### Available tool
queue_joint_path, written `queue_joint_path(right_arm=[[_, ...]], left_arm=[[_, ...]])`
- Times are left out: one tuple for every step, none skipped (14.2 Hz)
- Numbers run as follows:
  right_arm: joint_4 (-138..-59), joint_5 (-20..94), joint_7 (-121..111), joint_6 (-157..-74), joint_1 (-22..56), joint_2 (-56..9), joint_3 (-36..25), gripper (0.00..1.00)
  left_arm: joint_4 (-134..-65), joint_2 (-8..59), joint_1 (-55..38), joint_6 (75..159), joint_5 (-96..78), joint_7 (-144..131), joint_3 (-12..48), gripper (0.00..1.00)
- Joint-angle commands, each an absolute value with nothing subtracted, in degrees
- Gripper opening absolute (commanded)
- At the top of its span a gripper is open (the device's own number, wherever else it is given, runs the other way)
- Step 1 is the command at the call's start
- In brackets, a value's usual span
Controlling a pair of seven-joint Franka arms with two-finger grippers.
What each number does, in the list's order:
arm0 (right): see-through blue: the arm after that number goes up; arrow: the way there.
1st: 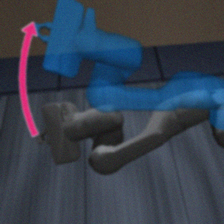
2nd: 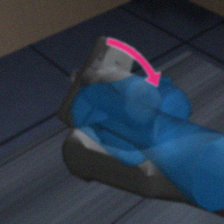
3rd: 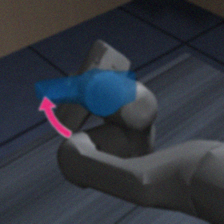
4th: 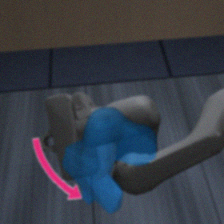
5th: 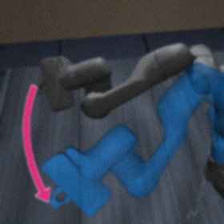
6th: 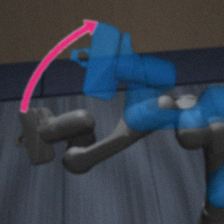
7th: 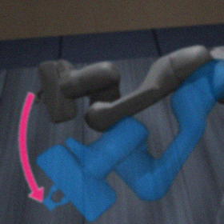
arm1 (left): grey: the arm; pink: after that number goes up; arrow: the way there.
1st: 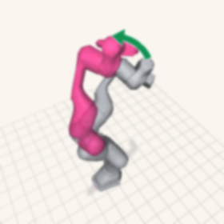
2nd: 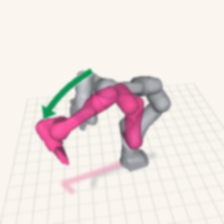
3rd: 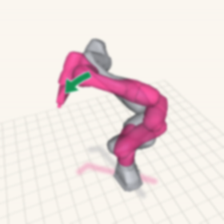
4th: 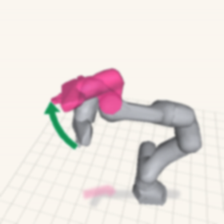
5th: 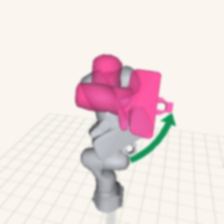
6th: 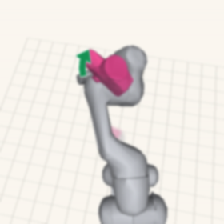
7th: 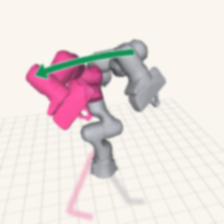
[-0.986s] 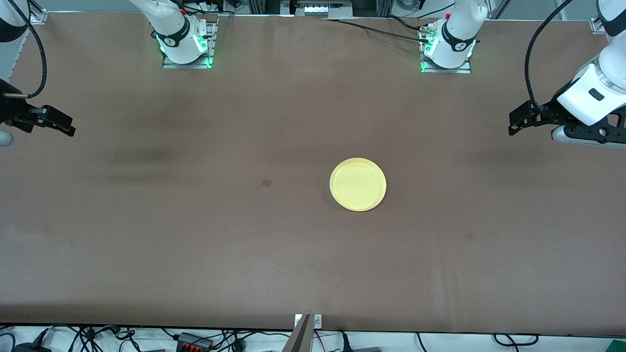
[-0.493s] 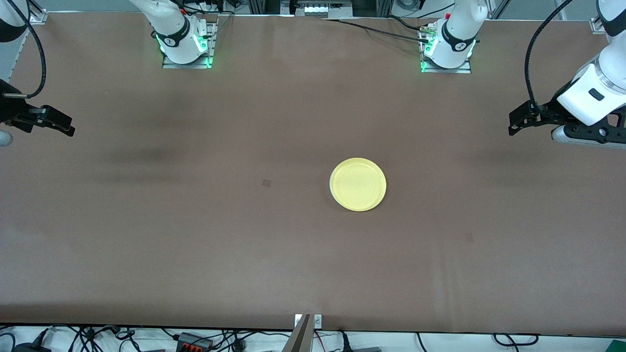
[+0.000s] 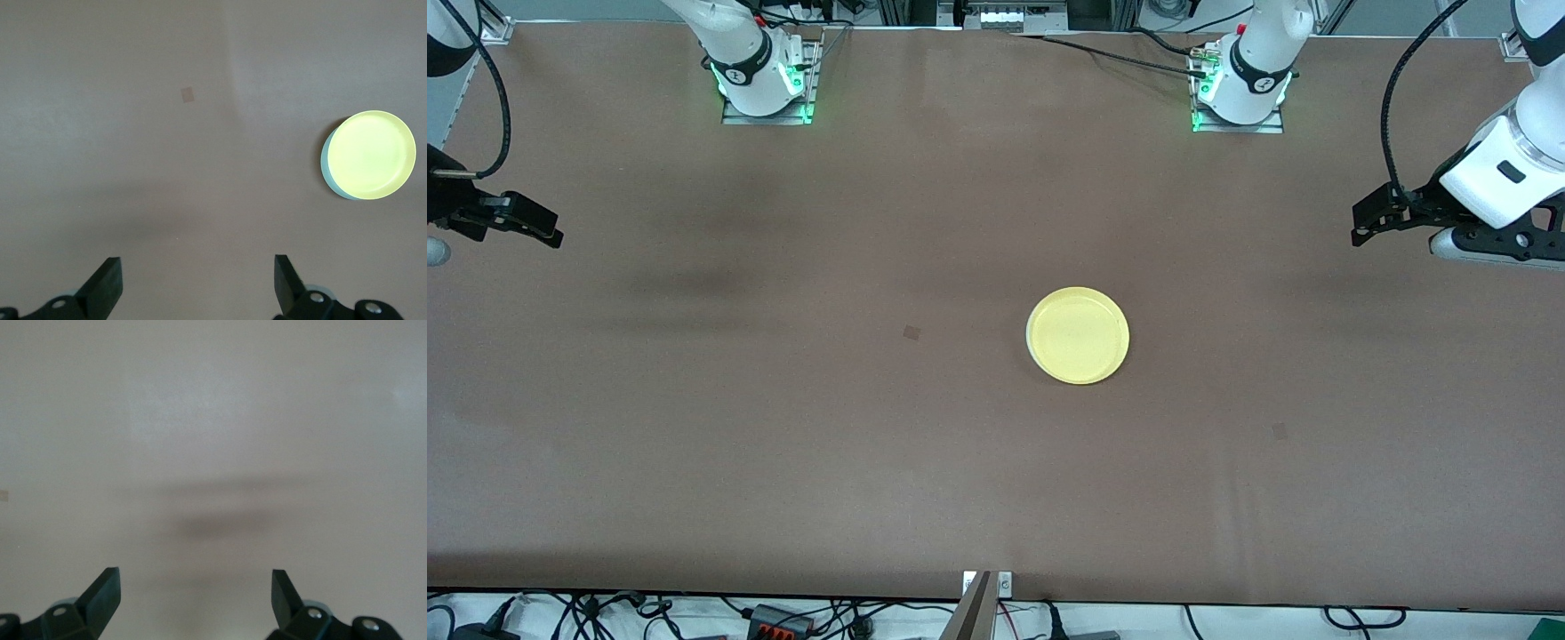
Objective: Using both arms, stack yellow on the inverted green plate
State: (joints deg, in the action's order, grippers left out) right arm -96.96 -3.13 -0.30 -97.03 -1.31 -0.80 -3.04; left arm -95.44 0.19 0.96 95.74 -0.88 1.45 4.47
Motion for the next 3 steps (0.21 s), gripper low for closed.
queue_joint_path(right_arm=[[-98.4, -3.4, -1.1, -96.9, -1.4, 0.8, -3.0, 1.00], [-98.4, -3.4, -1.1, -97.0, -1.4, 0.8, -3.0, 1.00], [-98.4, -3.4, -1.1, -97.0, -1.4, 0.8, -2.9, 1.00]], left_arm=[[-93.6, 1.0, 1.1, 94.5, 0.3, 2.3, 4.8, 1.00], [-93.6, 1.0, 1.1, 94.5, 0.3, 2.3, 4.8, 1.00], [-93.6, 1.0, 1.1, 94.5, 0.3, 2.3, 4.8, 1.00]])
